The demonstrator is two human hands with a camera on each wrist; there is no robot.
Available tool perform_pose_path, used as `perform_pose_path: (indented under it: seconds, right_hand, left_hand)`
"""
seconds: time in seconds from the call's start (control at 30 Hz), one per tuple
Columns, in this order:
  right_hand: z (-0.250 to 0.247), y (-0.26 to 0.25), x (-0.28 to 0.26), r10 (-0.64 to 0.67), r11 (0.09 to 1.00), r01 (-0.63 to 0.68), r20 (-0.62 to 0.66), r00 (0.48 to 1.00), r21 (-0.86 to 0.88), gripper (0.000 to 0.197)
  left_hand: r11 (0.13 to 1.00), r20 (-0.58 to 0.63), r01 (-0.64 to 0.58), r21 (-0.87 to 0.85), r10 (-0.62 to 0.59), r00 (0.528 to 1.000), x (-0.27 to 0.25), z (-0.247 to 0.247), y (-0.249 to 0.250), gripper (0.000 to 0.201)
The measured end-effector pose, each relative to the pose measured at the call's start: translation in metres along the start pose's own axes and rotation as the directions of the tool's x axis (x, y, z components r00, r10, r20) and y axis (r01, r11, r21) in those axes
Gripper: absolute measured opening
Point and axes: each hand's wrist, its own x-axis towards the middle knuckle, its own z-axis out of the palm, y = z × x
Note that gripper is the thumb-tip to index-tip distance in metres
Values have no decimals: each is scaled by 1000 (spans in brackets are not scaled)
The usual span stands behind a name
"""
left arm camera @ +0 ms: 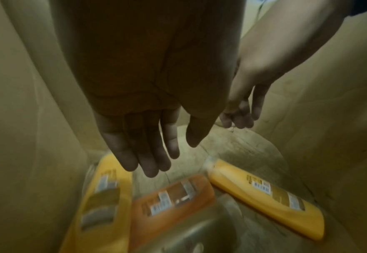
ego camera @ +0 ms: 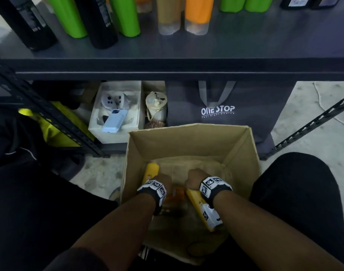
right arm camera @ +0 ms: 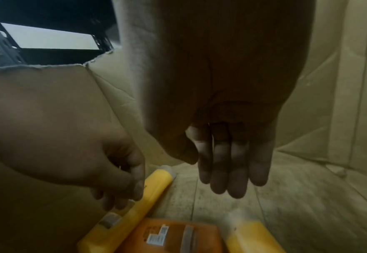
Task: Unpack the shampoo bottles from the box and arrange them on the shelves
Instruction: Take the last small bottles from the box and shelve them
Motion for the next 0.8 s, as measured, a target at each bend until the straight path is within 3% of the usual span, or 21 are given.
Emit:
perform_pose_path:
  seconds: [0.07,0.2,0.33,0.43,0.6,0.67,0.73,0.8]
  right_hand:
    - [7,1,5,9,1000,-9,10,1000,-11,22]
    - [21,11,12,33,998,-31,27,999,-59,8]
    - [38,26,24,55,993,-55,-1,998,-103,40]
    - [42,31,30,108,989,-107,5,994,-98,40]
    - [60,44,47,164,984,-157,80,983,-88,44]
    - [64,42,53,151,987,-145,105,983,-65,34]
    - [73,45,58,166,985,-153,198,966,-76,19]
    - [81,50,55,207,977,-184,283,936,-106,22]
  left_hand:
    - [997,39,-71,29,70,997,5,7,-1,52]
    - [998,79,-36,-47,40,996,12,14,-7,57]
    - [991,19,-17,-135,19,1000,20,10,-3,56]
    - [988,20,-21,-154,24,1000,32,13,2,48]
    - [993,35,-46,-113,50,998,54,26,1,39]
    - [997,19,-53,-62,54,998,61,34,-1,39]
    - [997,39,-82,4,81,996,64,38,-1,45]
    - [994,71,-95,52,91,993,69,42,4,59]
